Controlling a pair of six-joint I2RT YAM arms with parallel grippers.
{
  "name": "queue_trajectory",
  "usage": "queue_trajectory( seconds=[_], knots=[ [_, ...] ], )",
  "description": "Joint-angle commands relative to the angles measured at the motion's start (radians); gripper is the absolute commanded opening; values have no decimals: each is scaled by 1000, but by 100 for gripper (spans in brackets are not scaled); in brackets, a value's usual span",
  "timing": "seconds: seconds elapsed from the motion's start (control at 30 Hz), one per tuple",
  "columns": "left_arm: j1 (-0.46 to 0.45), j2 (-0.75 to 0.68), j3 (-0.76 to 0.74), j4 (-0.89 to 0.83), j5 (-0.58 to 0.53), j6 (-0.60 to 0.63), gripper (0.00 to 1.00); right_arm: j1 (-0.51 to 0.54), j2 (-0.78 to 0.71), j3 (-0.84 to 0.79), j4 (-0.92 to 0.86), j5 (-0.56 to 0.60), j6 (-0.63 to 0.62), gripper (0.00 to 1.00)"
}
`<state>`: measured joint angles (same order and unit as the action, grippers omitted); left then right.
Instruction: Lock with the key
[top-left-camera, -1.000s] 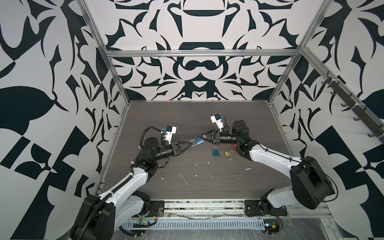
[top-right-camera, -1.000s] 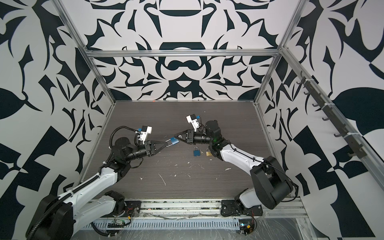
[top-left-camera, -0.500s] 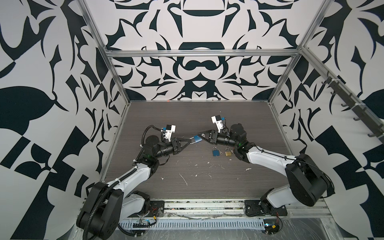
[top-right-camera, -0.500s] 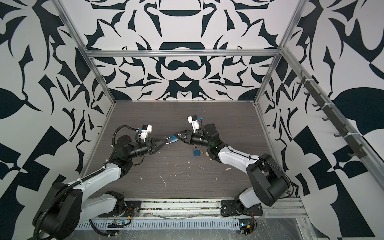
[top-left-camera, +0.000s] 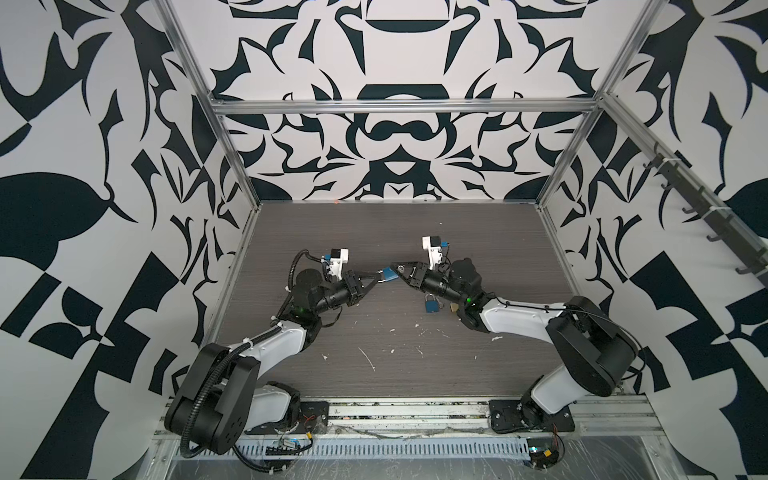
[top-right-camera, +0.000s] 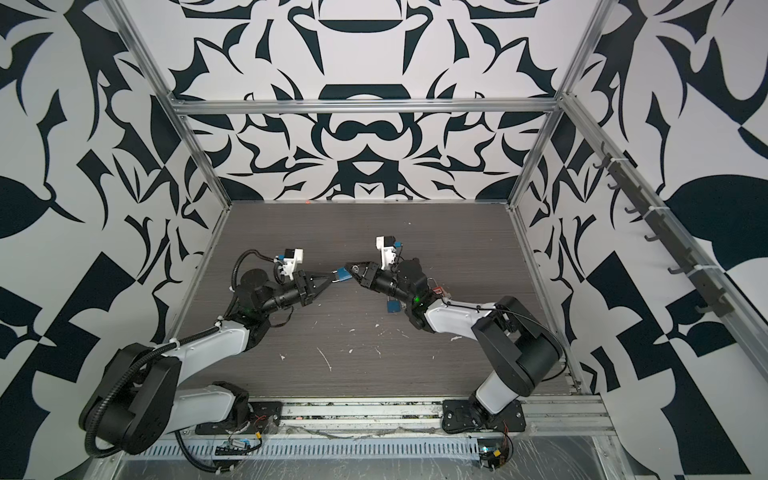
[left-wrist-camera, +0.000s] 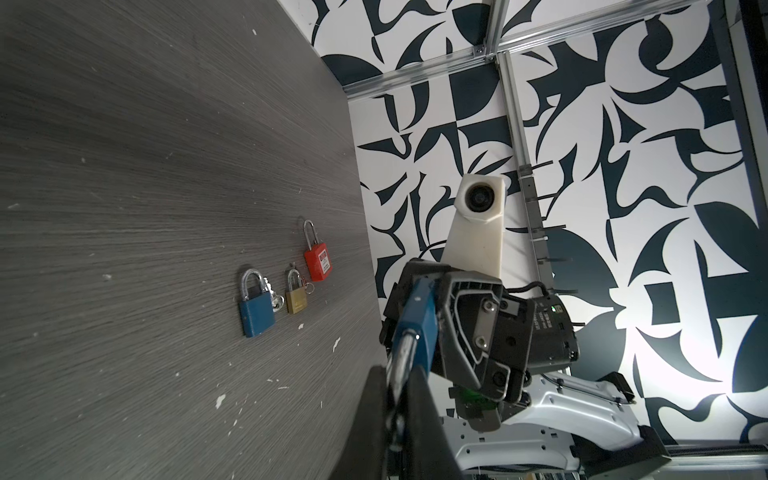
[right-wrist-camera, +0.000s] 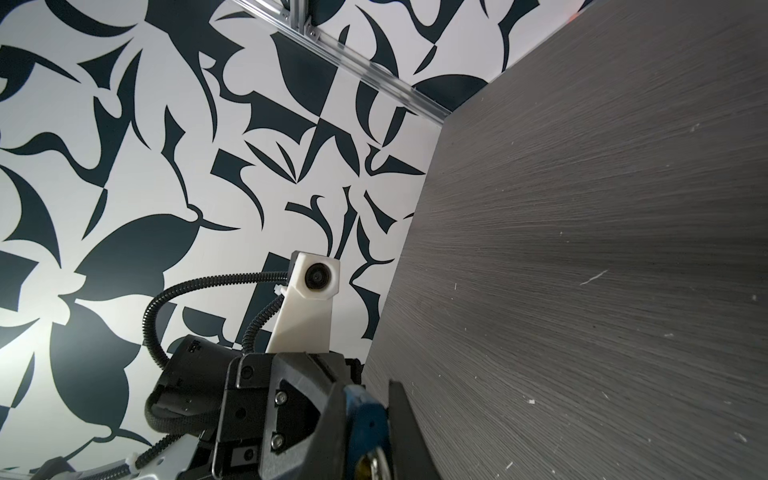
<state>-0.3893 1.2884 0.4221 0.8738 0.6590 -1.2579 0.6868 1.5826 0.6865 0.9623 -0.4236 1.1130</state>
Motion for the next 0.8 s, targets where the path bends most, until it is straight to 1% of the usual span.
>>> queue_trajectory(
  seconds=[0.0,0.07,0.1,0.2,0.3,0.4,0.47,0.53,0.57,0.63,0.67,0.77],
  knots=[
    [-42,6,60,174,7,-15,0,121,-30,-11,-36,-243,-13,0],
    [-42,0,55,177,22,-10,0,91,-58,-15,-84,-245,-18,0],
    [-42,-2,55,177,36,-3,0,69,-70,-18,-92,-263,-14,3],
    [-40,-7,65,128,80,25,0,7,-97,-34,-71,-310,22,16],
    [-40,-6,73,73,106,51,0,-28,-124,-38,-94,-347,22,24],
    [-40,-6,75,47,119,65,0,-40,-139,-38,-105,-363,22,32],
    [-40,-6,76,48,121,65,0,-41,-138,-35,-101,-374,26,32],
    [-40,-6,82,49,132,65,0,-42,-142,-38,-98,-371,31,27],
    [-40,-4,82,52,134,62,0,-47,-142,-37,-98,-373,34,27],
    [-40,-4,78,56,134,61,0,-60,-145,-38,-99,-372,42,30],
    [-39,-6,76,56,133,60,0,-69,-146,-39,-99,-376,45,33],
    [-39,-6,72,62,137,58,0,-86,-162,-42,-115,-381,36,36]
  ],
)
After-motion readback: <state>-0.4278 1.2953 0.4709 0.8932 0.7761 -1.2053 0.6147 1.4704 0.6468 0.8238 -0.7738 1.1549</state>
